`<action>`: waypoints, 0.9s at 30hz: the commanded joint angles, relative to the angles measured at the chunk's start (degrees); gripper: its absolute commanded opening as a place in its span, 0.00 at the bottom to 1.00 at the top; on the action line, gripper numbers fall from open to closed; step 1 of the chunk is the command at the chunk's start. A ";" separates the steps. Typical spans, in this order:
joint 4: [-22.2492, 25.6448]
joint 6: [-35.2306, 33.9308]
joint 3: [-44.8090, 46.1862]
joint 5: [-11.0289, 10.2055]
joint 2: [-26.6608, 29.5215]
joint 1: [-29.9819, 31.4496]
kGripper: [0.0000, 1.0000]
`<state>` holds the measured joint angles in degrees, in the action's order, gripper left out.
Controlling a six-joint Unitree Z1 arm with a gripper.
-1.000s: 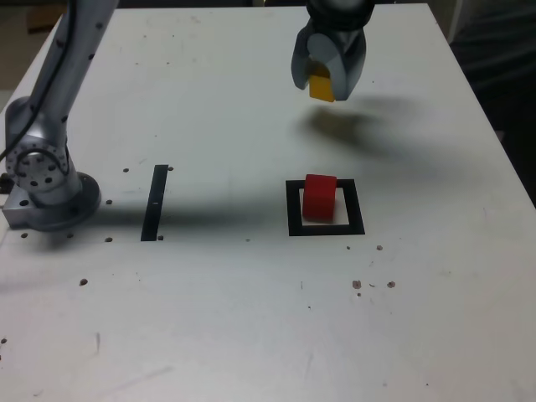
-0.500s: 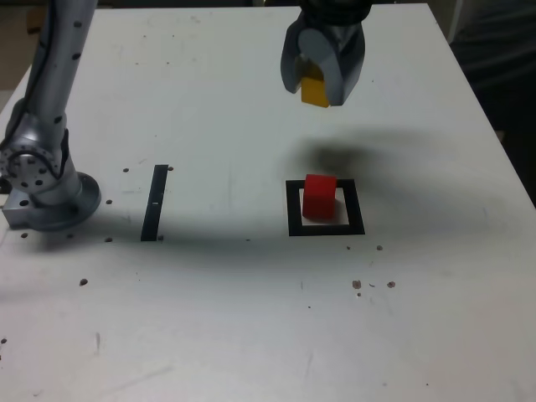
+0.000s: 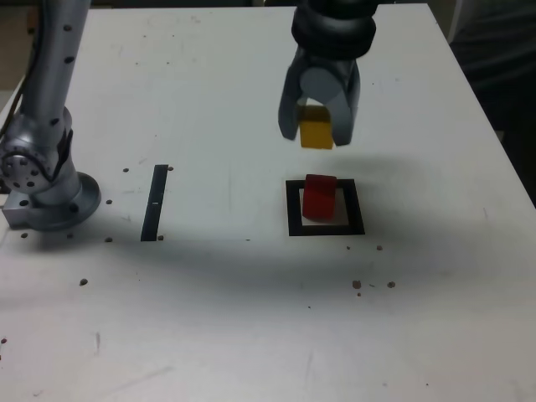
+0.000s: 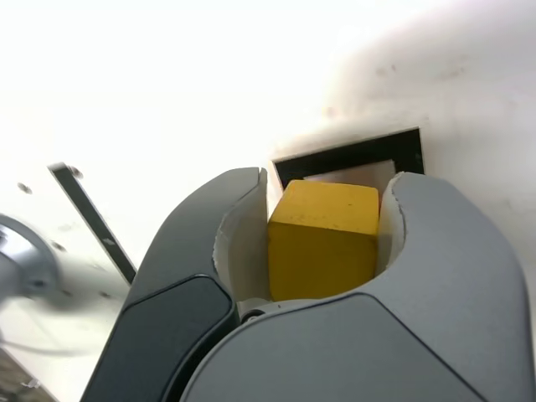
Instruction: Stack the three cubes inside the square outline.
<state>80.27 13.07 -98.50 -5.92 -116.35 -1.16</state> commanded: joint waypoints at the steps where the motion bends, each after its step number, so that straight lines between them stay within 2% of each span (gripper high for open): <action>1: -0.76 -1.66 0.83 0.64 0.54 0.39 0.31; 9: -2.33 -5.57 2.85 1.84 0.38 1.69 0.31; 27: -5.74 -7.03 6.21 3.89 0.05 4.32 0.32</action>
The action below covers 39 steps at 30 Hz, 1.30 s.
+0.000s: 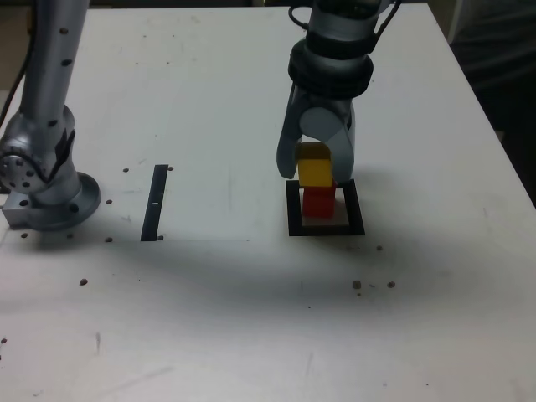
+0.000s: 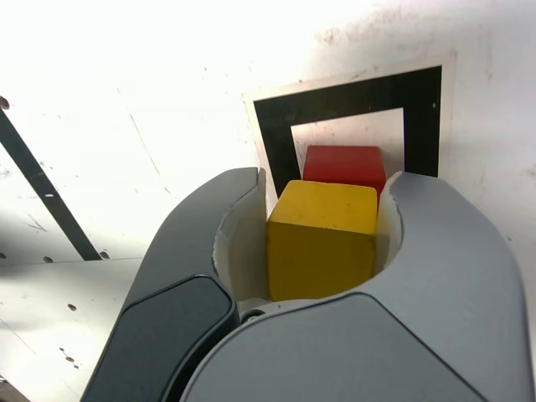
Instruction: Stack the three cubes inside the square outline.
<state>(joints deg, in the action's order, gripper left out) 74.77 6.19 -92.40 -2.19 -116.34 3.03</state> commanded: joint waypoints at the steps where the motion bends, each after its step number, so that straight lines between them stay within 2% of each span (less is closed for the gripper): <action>1: -0.40 -0.18 0.18 0.22 -0.05 0.17 0.32; 3: -1.02 -0.21 0.40 0.30 -0.22 0.22 0.36; 4: -1.41 -0.20 0.57 0.30 -0.26 0.22 0.43; 9: -3.39 -0.13 1.52 0.26 -0.22 0.22 0.91; 11: -3.78 -0.12 1.81 0.26 -0.16 0.22 0.99; 20: -4.82 -0.04 3.09 0.16 0.62 0.22 1.00; 25: -5.15 -0.13 4.38 -1.00 3.01 -0.40 1.00; 29: -5.01 0.17 6.18 -2.65 5.37 -2.39 1.00; 34: -2.41 1.90 6.93 -6.26 6.86 -5.89 1.00; 39: 0.59 6.88 4.95 -9.01 6.43 -11.11 1.00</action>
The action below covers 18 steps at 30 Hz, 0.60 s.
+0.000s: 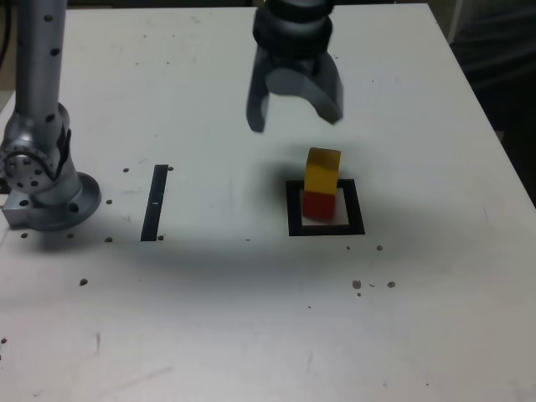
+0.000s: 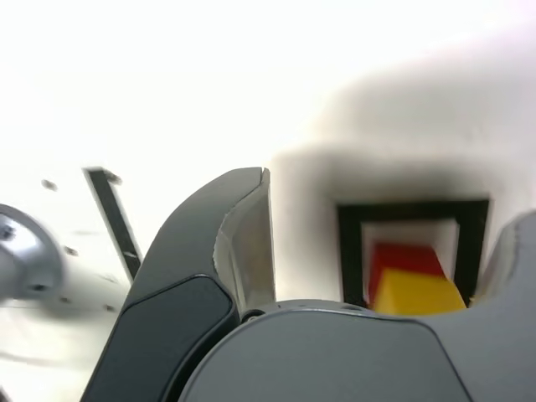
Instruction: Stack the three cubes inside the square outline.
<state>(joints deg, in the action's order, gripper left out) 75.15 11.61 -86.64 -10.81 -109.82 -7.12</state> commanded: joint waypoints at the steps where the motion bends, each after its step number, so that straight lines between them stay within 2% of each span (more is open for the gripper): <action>1: 0.36 3.05 -1.47 -0.75 -0.27 -1.99 1.00; 6: 0.44 10.69 -5.13 -2.01 -1.72 -7.19 1.00; 13: 0.51 15.04 -10.13 -0.61 -5.42 -15.42 1.00; 18: 0.35 19.55 -14.05 -1.14 -7.28 -19.99 1.00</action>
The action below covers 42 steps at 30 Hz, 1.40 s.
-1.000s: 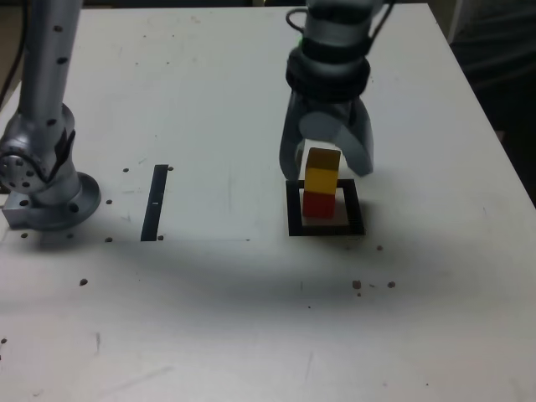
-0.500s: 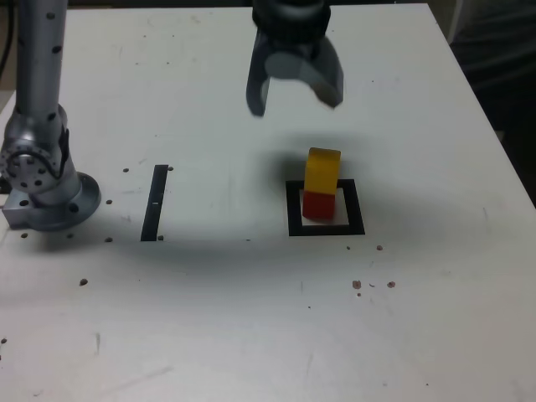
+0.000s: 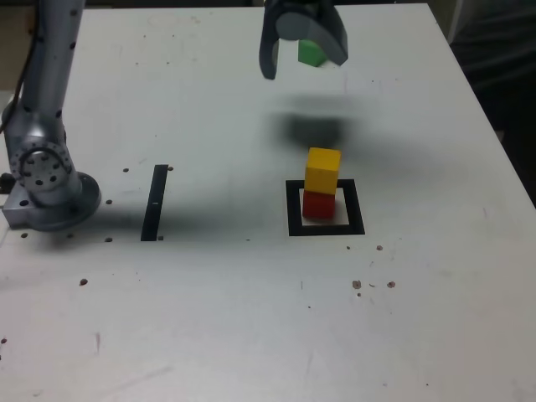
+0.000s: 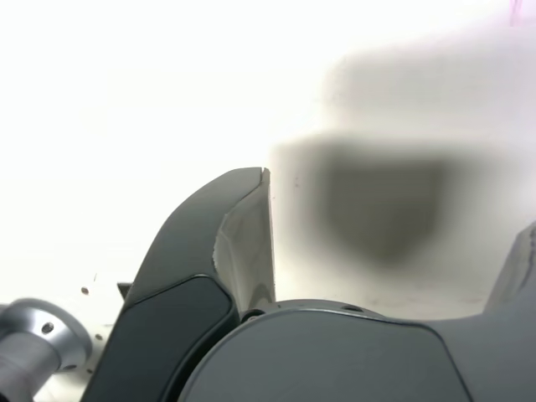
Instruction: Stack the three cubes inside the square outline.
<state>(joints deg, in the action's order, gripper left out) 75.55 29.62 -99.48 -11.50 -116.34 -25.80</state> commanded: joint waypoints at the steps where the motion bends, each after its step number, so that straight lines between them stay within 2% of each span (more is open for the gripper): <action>1: -0.14 2.95 -2.02 -0.80 -1.08 -2.07 1.00; 7: -0.60 13.38 -6.76 -4.58 -2.80 -5.97 1.00; 13: -0.70 22.84 -10.99 -6.52 -5.67 -8.45 1.00; 19: -3.10 28.65 -14.09 -9.09 -9.16 -10.17 0.99; 26: -4.79 32.88 -19.23 -9.31 -13.09 -12.31 0.98; 42: -0.79 35.39 -31.25 -9.55 -24.81 -13.09 0.88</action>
<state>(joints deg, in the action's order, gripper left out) 74.41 64.93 -129.63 -21.00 -140.25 -38.82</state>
